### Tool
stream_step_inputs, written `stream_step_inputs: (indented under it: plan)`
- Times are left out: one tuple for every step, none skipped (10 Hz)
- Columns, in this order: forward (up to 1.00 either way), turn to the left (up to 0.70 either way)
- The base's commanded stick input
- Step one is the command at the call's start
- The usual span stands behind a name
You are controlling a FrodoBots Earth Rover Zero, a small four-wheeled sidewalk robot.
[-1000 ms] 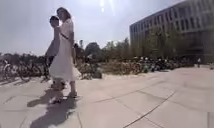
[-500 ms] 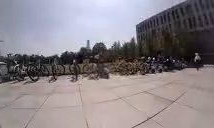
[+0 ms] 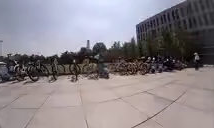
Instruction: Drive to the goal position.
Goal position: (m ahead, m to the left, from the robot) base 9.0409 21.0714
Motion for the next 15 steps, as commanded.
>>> stream_step_inputs:
  plan:
    - [0.0,0.7]
    - [0.0,0.7]
    - [0.0,0.7]
    - [0.0,0.7]
    - [0.0,0.7]
    - [0.0,0.7]
    - [0.0,0.7]
    - [0.0,0.7]
    - [0.0,0.7]
    - [0.0,0.7]
    - [0.0,0.7]
    - [0.0,0.7]
    - [0.0,0.7]
    - [0.0,0.7]
    - [0.0,0.7]
